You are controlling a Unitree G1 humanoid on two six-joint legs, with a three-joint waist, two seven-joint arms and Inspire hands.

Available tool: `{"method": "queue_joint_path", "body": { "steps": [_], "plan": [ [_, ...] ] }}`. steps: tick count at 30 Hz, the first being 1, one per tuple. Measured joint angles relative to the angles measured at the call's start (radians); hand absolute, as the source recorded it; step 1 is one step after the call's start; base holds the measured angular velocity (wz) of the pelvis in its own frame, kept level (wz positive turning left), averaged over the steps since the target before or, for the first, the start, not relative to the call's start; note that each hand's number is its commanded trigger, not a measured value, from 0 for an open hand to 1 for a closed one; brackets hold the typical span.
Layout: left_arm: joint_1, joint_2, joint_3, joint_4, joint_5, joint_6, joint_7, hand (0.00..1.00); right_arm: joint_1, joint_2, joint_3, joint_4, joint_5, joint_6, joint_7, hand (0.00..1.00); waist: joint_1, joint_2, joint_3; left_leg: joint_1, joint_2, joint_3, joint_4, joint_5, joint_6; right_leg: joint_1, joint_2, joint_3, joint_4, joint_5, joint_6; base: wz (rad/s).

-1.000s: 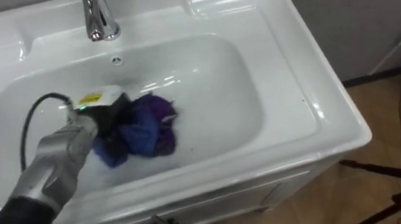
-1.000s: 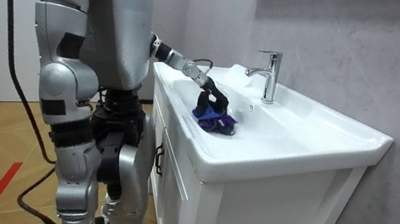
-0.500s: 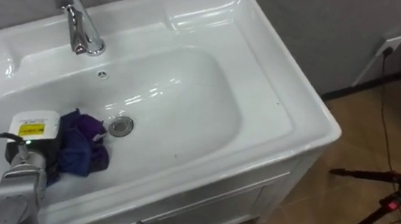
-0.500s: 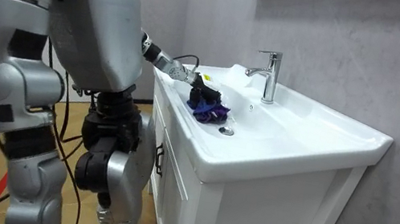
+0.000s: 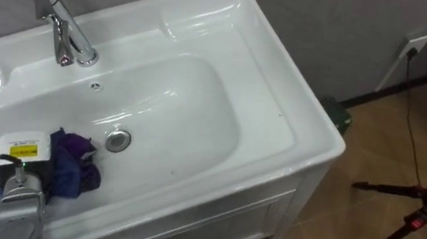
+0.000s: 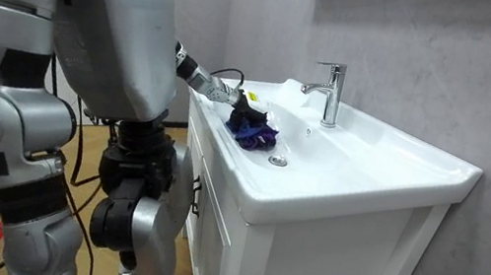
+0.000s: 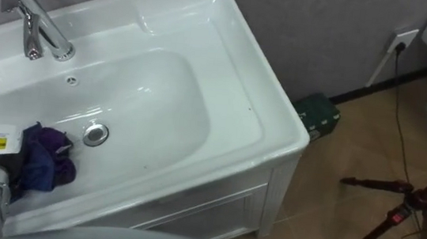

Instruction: Wipe basin

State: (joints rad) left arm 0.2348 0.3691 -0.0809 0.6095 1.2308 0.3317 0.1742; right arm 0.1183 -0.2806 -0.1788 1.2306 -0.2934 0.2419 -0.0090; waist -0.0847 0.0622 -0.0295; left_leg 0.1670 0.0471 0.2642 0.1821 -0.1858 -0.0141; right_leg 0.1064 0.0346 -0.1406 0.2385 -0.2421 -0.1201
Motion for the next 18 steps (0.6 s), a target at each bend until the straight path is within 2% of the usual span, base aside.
{"method": "queue_joint_path", "body": {
  "steps": [5, 7, 11, 12, 14, 18],
  "plan": [
    [0.0, -0.007, 0.01, 0.01, 0.0, 0.01, 0.013, 1.0, 0.0, -0.002, -0.003, 0.009, 0.006, 0.002, -0.007, 0.0, 0.003, 0.004, -0.0003, -0.008, 0.002, -0.005, 0.001, 0.006, -0.01, -0.006, 0.002, -0.001, 0.0, -0.002, -0.006, 0.0],
    [0.0, -0.011, 0.02, 0.01, -0.001, 0.009, 0.024, 1.0, -0.003, -0.003, -0.003, 0.006, 0.014, -0.001, -0.017, 0.0, 0.006, 0.004, -0.0008, -0.015, 0.001, -0.025, 0.003, 0.008, -0.012, -0.01, 0.002, -0.005, -0.001, -0.001, -0.008, 0.02],
    [-0.006, -0.035, 0.051, 0.029, -0.003, 0.004, 0.068, 1.0, -0.009, -0.003, -0.003, -0.004, 0.023, -0.003, -0.034, 0.0, 0.009, 0.004, -0.0006, -0.014, 0.001, -0.033, 0.002, 0.008, -0.012, -0.007, 0.002, -0.013, 0.0, -0.002, -0.009, 0.07],
    [-0.006, -0.045, 0.071, 0.033, -0.004, -0.004, 0.085, 1.0, -0.008, -0.004, -0.002, -0.017, 0.048, -0.003, -0.036, 0.0, 0.011, 0.004, -0.0005, -0.015, 0.001, -0.036, 0.001, 0.008, -0.012, -0.008, 0.002, -0.014, -0.001, -0.002, -0.01, 0.0],
    [-0.006, -0.048, 0.086, 0.034, -0.017, -0.016, 0.099, 1.0, -0.006, -0.004, -0.002, -0.035, 0.079, -0.008, -0.038, 0.0, 0.015, 0.004, -0.0004, -0.016, 0.001, -0.045, 0.003, 0.008, -0.012, -0.007, 0.002, -0.016, -0.001, -0.003, -0.011, 0.02],
    [-0.027, -0.058, 0.144, 0.033, -0.082, -0.066, 0.136, 1.0, 0.005, -0.005, 0.007, -0.045, 0.13, -0.042, -0.045, 0.0, 0.038, -0.007, 0.0017, -0.034, 0.0, -0.06, 0.018, 0.007, -0.013, -0.013, 0.0, -0.026, -0.002, -0.004, -0.012, 0.06]
  ]
}}
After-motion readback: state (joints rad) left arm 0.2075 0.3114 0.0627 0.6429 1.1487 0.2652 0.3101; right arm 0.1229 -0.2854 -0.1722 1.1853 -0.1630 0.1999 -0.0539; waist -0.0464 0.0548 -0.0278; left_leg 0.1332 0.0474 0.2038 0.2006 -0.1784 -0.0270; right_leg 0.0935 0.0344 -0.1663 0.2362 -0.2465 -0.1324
